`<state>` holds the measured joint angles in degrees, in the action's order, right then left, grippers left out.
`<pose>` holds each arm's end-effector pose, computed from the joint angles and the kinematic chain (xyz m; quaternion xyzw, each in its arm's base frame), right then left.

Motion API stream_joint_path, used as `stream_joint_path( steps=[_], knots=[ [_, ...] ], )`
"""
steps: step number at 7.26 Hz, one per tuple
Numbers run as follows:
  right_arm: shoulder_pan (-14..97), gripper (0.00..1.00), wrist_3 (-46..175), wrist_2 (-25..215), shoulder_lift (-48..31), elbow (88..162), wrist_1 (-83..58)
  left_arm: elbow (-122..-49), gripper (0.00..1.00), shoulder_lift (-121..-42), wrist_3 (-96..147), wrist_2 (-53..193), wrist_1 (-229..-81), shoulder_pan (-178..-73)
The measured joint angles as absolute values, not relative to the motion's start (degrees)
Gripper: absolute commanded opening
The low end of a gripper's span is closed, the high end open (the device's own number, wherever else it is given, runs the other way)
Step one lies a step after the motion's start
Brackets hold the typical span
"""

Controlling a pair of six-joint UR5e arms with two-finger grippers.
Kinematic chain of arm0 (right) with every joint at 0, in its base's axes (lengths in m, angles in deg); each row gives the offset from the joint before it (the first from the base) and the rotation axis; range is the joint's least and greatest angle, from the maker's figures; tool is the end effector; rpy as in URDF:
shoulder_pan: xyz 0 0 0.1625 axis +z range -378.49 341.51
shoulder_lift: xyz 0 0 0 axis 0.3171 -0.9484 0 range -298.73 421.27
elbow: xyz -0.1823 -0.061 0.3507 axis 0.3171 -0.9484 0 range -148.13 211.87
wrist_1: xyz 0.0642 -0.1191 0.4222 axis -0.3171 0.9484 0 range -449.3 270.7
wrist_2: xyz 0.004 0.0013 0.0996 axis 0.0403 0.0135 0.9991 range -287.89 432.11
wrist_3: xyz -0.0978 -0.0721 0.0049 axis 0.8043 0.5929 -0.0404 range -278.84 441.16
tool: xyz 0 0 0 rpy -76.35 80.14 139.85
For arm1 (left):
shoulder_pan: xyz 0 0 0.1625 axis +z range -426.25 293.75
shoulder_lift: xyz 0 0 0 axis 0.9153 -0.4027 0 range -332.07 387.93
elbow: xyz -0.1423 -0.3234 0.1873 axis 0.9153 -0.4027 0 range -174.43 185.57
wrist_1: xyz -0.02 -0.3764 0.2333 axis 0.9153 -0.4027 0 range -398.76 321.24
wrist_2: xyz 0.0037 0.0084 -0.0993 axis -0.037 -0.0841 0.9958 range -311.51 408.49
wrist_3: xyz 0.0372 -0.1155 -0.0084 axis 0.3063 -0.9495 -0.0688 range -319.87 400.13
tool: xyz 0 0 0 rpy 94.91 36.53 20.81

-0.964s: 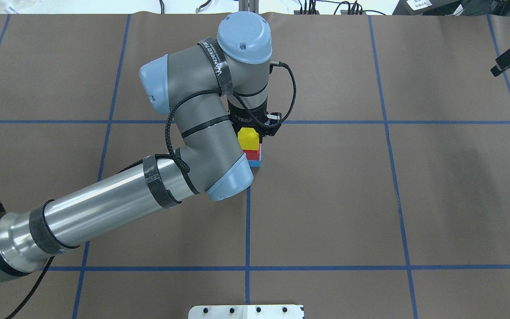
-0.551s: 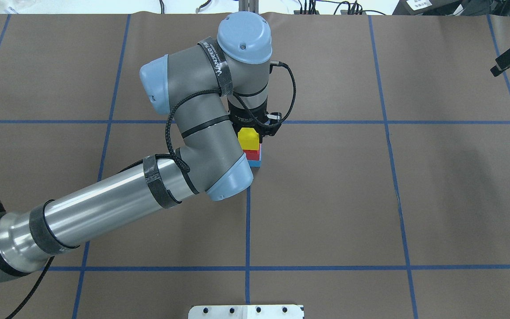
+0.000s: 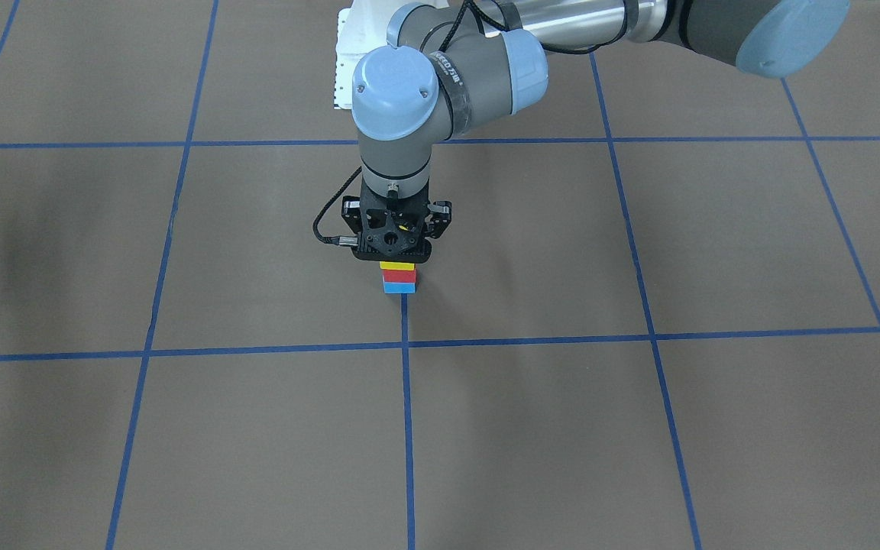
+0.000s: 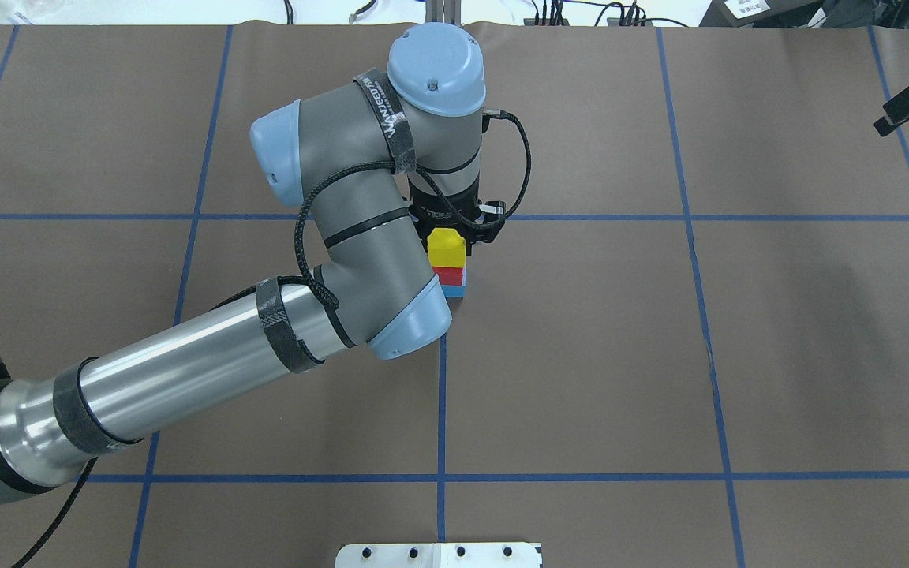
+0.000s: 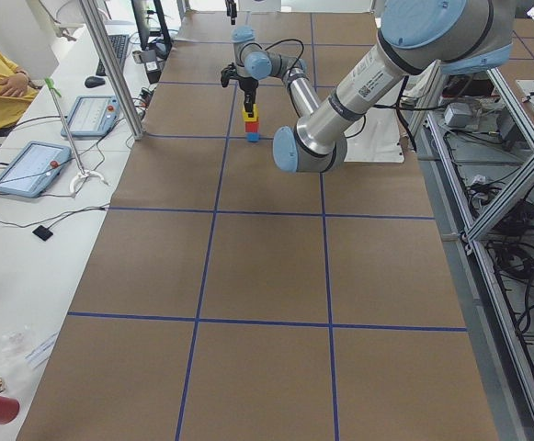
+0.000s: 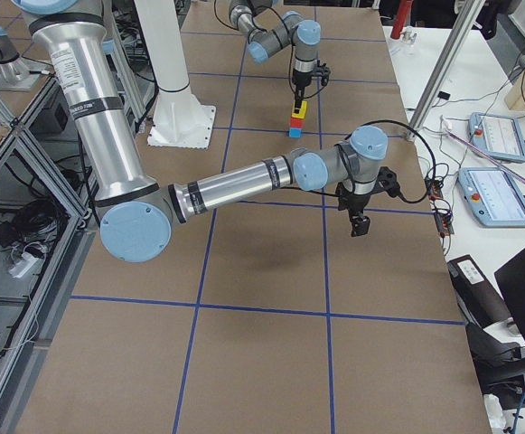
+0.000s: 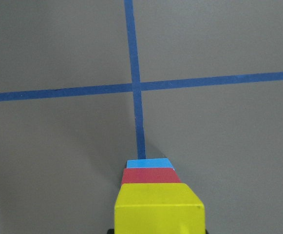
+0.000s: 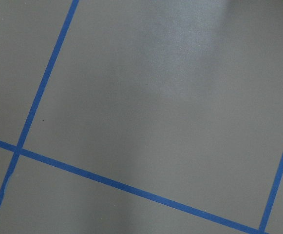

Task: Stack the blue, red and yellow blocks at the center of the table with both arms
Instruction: 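Carry the yellow cube with the left gripper onto the red cube, then open the left gripper and withdraw it away from the stack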

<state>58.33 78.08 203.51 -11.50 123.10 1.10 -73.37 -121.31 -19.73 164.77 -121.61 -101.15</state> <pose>-0.0950 -0.6377 0.4663 0.0960 -0.3664 -0.1366 0.9154 0.5881 -0.5071 0.0689 0.0039 0.4022 0.0417 0.9146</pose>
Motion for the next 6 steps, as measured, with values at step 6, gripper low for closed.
stream_joint_path(
  steps=[6],
  knots=[
    [58.3, 1.0, 78.1, 203.5, -11.5, 123.1, 1.1, -80.2, 0.99, -118.1, -18.7, 165.4, -118.4, -104.2]
  ],
)
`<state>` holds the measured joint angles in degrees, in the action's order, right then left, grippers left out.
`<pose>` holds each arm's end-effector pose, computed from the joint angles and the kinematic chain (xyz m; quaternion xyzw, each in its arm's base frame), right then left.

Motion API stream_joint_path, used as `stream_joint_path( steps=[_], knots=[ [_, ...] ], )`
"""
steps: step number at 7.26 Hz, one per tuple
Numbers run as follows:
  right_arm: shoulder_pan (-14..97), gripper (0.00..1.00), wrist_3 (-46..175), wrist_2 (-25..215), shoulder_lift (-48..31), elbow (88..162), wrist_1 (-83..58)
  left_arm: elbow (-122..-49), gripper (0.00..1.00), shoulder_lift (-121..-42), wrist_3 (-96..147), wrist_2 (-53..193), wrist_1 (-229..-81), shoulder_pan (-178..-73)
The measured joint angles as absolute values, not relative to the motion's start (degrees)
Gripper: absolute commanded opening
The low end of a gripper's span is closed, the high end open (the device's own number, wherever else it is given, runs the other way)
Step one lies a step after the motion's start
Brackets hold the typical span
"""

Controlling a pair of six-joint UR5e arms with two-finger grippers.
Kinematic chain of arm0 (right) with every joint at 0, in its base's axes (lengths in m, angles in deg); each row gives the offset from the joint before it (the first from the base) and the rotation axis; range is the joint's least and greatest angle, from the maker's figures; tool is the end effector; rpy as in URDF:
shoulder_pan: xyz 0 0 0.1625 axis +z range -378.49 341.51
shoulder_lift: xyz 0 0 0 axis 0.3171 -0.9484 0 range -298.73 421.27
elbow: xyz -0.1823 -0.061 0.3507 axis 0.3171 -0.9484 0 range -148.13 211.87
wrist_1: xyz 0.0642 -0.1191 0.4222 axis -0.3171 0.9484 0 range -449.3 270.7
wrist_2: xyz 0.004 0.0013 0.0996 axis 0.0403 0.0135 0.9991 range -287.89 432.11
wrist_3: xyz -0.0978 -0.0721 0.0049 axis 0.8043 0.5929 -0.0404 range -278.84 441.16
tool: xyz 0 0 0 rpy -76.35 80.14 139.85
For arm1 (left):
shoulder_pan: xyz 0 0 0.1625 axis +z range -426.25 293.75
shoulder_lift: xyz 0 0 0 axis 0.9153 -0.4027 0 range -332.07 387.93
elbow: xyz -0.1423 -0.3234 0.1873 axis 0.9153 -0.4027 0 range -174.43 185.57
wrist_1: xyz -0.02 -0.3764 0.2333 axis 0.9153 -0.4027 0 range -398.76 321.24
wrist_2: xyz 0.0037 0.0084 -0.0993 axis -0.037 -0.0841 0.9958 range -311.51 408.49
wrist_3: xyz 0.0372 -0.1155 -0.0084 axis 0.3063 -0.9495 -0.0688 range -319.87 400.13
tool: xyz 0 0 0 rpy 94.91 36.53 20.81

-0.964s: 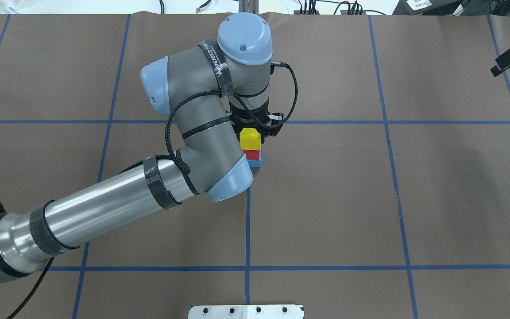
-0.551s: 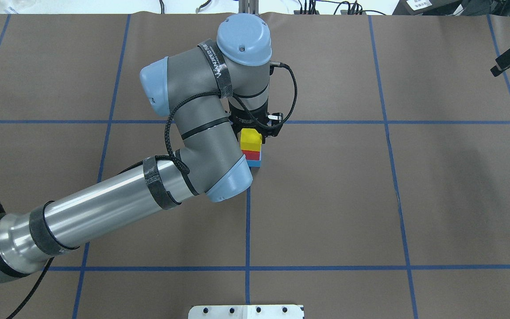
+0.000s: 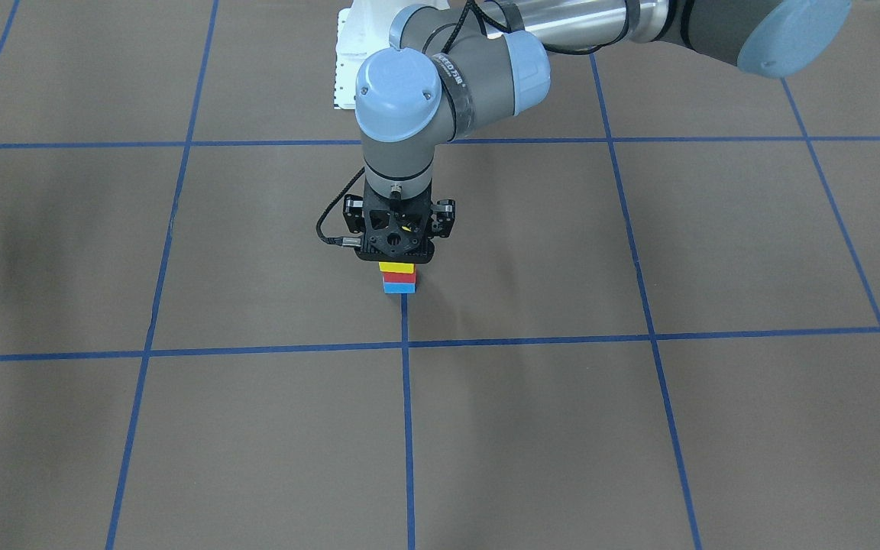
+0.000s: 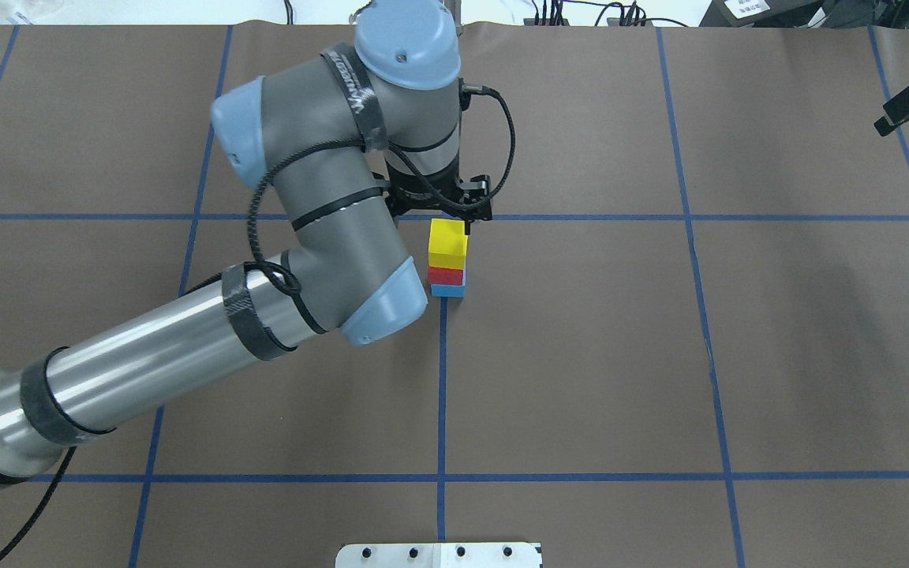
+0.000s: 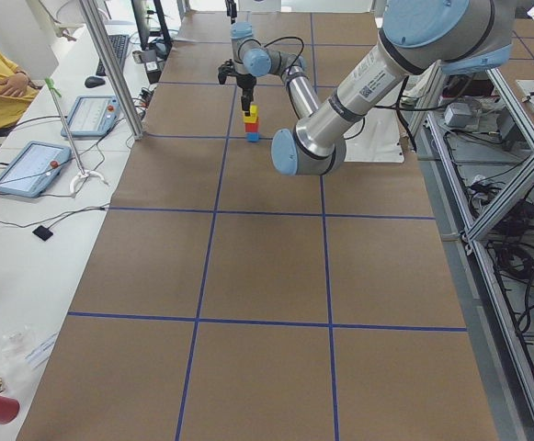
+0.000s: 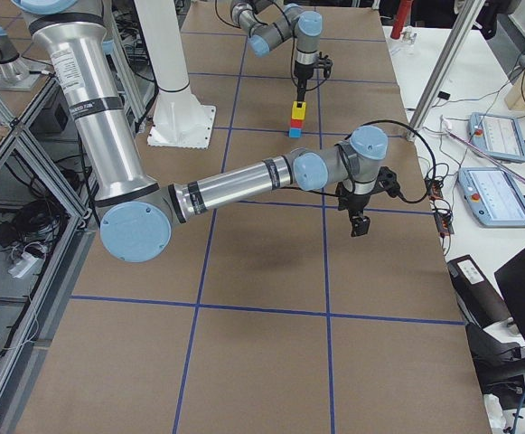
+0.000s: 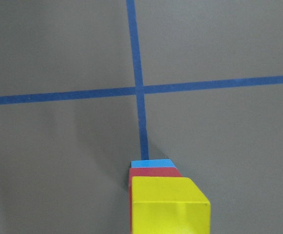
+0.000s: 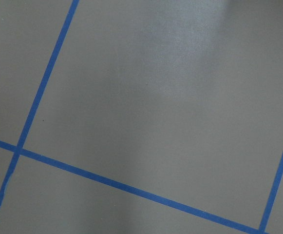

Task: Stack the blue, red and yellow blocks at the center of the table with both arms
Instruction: 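Open the left gripper and withdraw it away from the stack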

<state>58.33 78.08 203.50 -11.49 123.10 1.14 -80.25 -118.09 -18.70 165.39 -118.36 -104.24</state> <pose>-0.0950 -0.6377 0.4663 0.0958 -0.3663 -0.1365 0.9154 0.5346 -0.5168 0.0690 0.0161 0.4067 0.0280 0.9130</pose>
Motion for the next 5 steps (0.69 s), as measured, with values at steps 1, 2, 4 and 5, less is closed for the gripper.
stream_joint_path(
  steps=[1, 2, 4, 5],
  knots=[
    [58.3, 1.0, 78.1, 203.5, -11.5, 123.1, 1.1, -86.5, 0.99, -113.2, -15.1, 165.9, -116.0, -107.1],
    [58.3, 1.0, 78.2, 203.6, -11.7, 123.1, 1.1, -92.8, 0.99, -106.6, -7.9, 167.0, -114.4, -111.5],
    [59.1, 1.0, 78.9, 203.7, -12.6, 123.1, 1.0, -99.6, 0.99, -92.5, 14.8, 173.9, -113.3, -124.6],
    [60.7, 1.0, 80.2, 204.1, -13.7, 123.2, 1.1, -100.4, 1.0, -85.9, 27.1, 177.2, -113.1, -132.4]
  ],
)
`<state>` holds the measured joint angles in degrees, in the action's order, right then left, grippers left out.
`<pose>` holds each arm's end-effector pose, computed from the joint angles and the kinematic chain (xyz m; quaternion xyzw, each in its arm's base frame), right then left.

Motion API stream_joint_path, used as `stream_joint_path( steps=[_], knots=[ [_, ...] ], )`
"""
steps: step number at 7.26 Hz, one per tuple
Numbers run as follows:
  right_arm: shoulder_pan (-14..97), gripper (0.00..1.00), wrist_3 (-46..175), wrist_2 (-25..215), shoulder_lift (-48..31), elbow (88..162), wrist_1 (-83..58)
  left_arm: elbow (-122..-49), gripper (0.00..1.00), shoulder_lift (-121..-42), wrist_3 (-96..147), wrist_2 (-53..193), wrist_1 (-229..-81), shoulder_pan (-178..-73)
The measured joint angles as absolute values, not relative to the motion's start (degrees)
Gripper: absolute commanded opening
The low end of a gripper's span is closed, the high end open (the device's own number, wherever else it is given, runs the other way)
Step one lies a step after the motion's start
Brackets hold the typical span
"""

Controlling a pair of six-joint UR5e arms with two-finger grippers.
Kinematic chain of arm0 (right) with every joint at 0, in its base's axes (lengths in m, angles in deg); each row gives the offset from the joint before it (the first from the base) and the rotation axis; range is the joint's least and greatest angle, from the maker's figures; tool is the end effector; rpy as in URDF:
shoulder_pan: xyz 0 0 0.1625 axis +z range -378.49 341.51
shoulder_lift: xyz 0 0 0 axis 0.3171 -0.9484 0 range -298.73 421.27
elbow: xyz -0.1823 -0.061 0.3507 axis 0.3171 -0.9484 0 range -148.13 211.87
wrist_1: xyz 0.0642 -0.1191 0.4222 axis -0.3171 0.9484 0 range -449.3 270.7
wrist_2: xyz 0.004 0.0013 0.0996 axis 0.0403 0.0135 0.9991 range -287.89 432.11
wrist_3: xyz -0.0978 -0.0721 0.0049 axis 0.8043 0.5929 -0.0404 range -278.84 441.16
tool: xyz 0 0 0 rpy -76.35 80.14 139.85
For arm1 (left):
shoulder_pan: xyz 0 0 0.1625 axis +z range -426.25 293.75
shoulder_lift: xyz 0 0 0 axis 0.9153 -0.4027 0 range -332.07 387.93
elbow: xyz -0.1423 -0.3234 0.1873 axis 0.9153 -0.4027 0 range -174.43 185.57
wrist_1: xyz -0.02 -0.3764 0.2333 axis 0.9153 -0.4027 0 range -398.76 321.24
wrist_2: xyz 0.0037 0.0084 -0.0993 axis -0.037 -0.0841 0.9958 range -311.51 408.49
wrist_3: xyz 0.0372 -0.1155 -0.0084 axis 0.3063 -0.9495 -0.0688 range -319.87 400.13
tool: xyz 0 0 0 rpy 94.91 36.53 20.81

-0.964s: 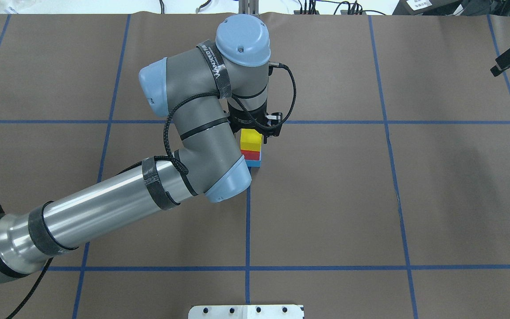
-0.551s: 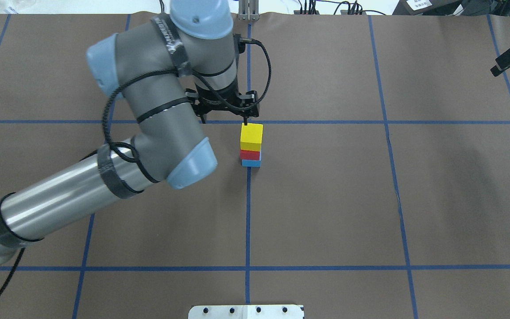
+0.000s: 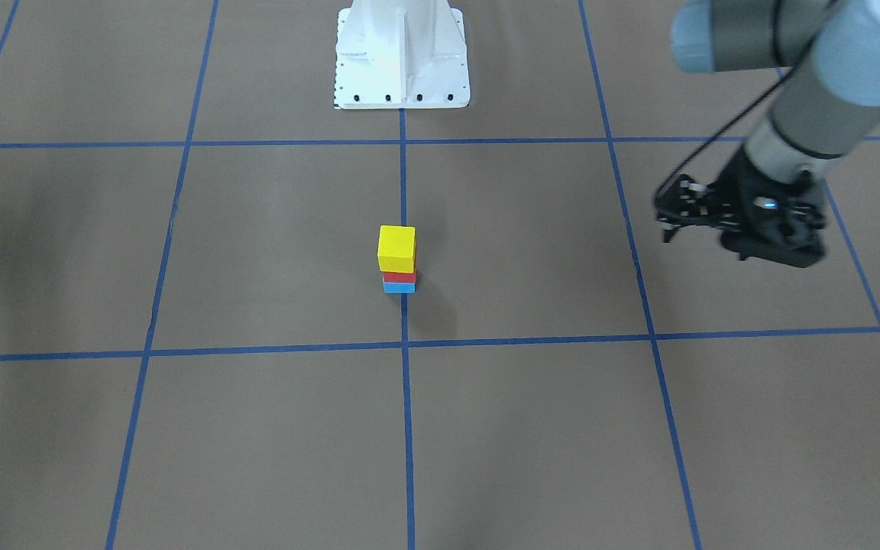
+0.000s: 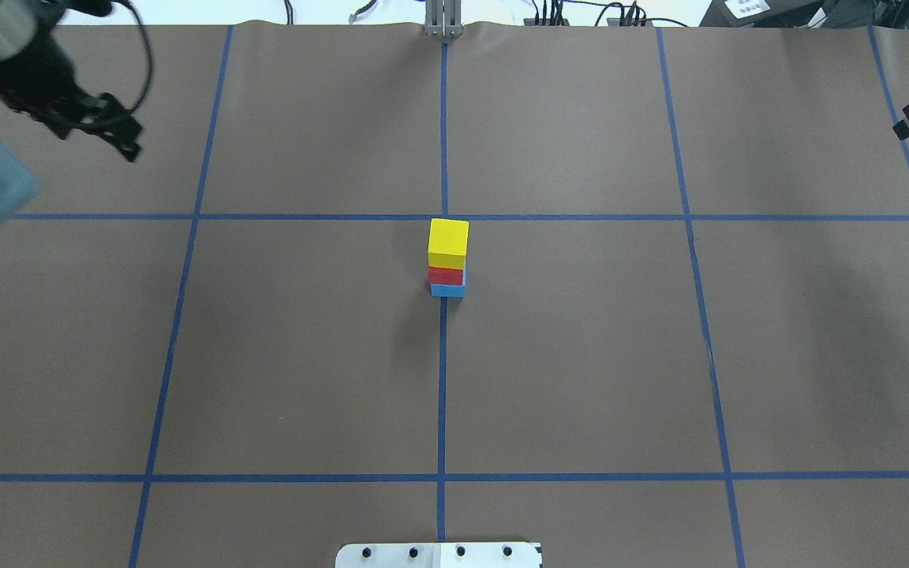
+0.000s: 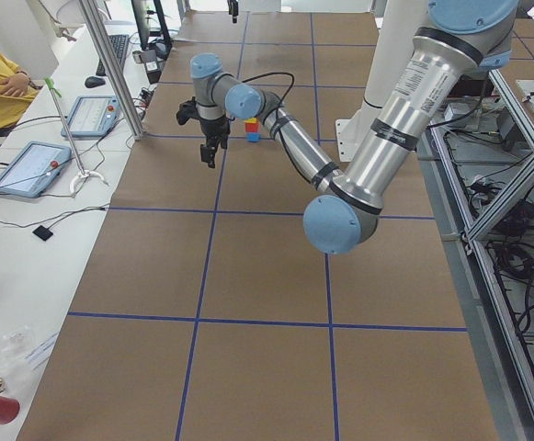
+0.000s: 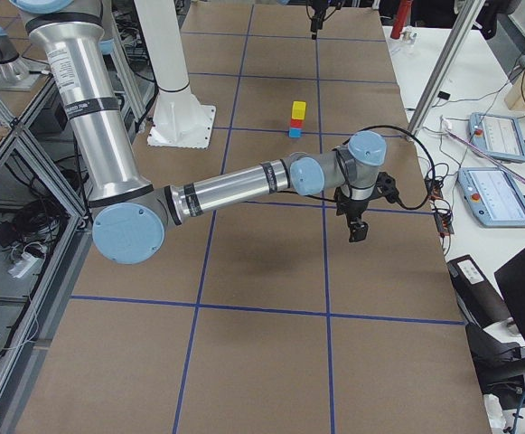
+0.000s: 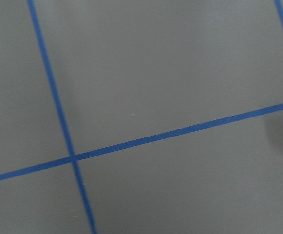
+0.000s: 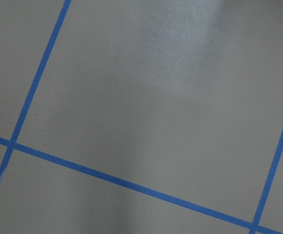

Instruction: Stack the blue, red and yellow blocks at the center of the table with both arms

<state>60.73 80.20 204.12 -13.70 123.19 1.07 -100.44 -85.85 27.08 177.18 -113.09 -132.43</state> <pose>-0.0668 -0.6287 0.4891 0.0928 -0.3664 -0.1288 0.9168 0.1964 -0.5866 0.3039 0.0845 0.3696 0.1555 0.9122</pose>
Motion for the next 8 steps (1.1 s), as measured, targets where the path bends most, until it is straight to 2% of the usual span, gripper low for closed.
stream_joint_path(
  steps=[2, 4, 8],
  knots=[
    [66.3, 0.99, 85.5, 207.3, -18.5, 123.4, 1.2, -100.2, 1.0, -72.2, 44.5, 178.7, -115.4, -145.2],
    [68.9, 1.0, 89.3, 208.2, -22.9, 123.8, 0.7, -97.6, 1.0, -62.0, 50.2, 177.9, -123.7, -151.6],
    [69.6, 1.0, 88.1, 207.9, -24.8, 123.9, 0.5, -96.7, 1.0, -55.1, 50.6, 185.3, -128.3, -158.1]
  ],
)
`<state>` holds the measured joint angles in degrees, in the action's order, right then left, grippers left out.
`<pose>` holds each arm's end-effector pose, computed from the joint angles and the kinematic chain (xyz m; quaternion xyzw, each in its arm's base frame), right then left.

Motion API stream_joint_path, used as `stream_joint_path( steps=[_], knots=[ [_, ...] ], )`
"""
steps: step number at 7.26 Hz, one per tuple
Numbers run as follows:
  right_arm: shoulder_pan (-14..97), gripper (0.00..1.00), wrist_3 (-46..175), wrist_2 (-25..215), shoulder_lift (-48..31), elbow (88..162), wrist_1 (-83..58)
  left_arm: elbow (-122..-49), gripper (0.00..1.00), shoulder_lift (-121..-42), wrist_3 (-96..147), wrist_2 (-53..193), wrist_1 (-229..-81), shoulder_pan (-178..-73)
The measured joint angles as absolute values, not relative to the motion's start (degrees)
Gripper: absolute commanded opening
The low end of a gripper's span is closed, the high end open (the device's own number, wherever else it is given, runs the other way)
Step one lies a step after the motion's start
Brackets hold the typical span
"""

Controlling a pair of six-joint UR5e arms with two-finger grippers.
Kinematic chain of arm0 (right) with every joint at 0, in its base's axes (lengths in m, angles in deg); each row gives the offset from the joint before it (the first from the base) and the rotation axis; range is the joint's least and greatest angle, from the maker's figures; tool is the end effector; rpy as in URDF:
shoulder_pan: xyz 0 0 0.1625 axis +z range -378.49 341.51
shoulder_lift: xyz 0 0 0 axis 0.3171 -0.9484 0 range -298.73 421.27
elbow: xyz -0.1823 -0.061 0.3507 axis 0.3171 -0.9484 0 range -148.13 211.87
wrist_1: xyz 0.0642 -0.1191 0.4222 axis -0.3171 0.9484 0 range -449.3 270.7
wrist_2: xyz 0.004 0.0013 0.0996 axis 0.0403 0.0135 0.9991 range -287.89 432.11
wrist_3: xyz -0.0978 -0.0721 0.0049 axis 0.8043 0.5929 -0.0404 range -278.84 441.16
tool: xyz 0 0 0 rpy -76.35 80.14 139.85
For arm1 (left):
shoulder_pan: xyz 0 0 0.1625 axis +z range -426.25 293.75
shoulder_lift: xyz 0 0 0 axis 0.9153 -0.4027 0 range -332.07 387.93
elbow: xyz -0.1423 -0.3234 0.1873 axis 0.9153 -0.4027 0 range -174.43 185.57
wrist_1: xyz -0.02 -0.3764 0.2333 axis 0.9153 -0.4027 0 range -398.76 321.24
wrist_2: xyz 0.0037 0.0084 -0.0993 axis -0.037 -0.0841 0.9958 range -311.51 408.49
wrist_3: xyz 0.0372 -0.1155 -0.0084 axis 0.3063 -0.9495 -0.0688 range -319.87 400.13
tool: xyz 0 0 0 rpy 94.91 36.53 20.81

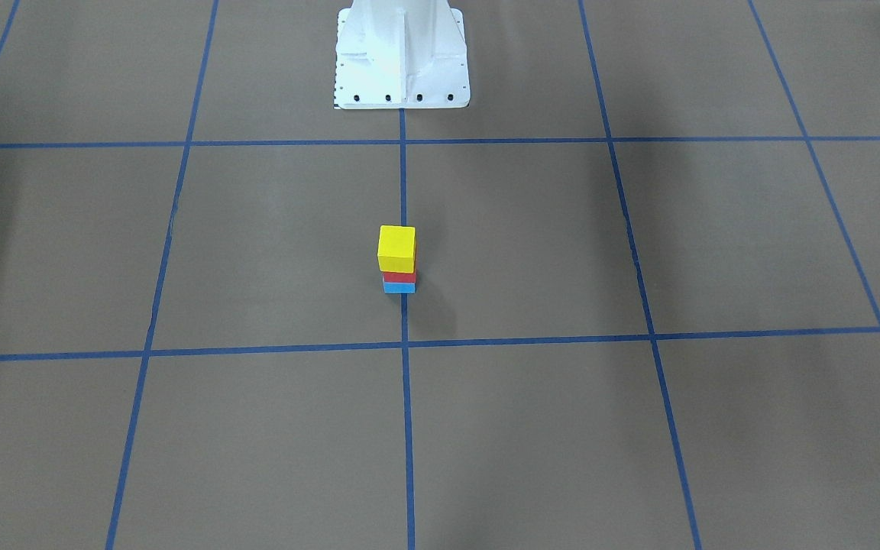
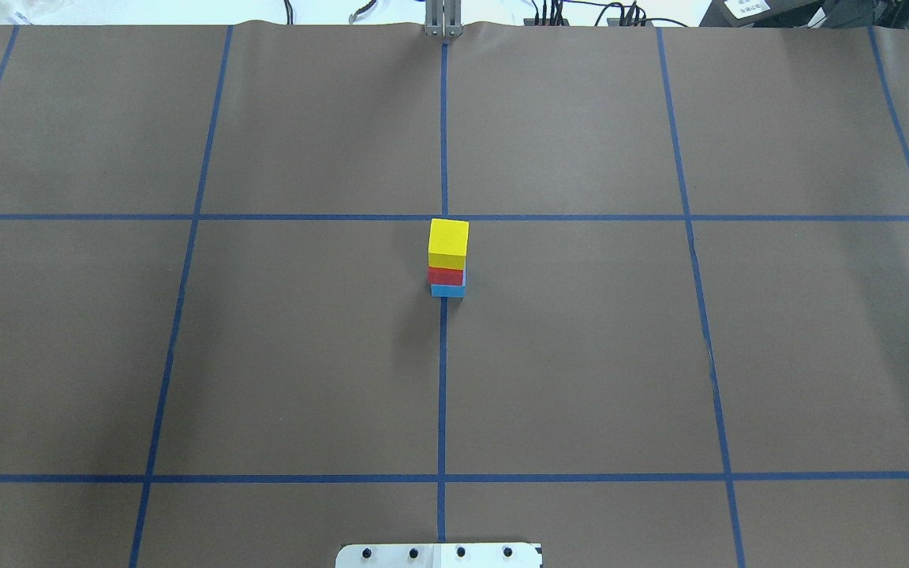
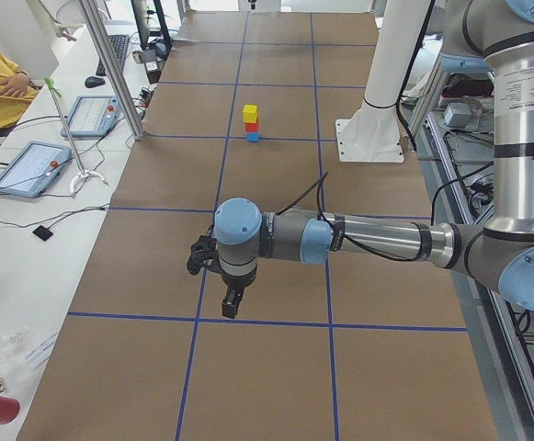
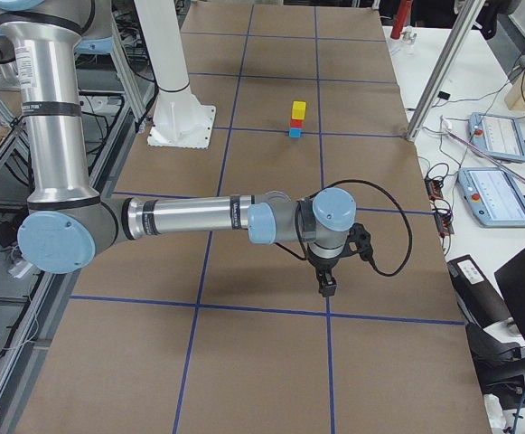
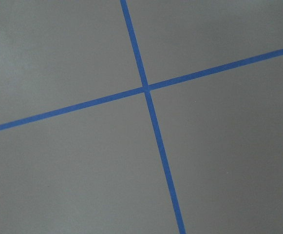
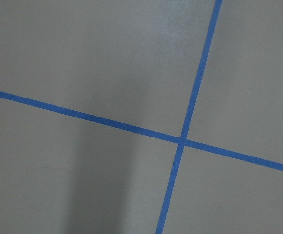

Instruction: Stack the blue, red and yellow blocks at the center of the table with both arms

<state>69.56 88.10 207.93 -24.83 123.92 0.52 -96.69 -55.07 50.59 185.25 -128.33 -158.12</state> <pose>0.0272 -0.5571 0.5912 0.0661 -0.3862 -0.0921 0.9154 -0.0603 -0.4770 0.5954 0.0809 0.3900 0.0853 0.9133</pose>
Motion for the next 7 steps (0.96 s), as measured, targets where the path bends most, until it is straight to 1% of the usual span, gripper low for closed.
stream_joint_path(
  steps=[3, 7],
  knots=[
    [69.6, 1.0, 82.5, 208.0, -24.5, 124.2, 0.4, -97.3, 1.0, -54.2, 50.9, 187.2, -128.7, -159.0],
    [69.6, 1.0, 81.8, 206.5, -24.8, 124.6, 0.4, -99.2, 1.0, -54.1, 50.5, 186.9, -128.4, -159.0]
  ],
)
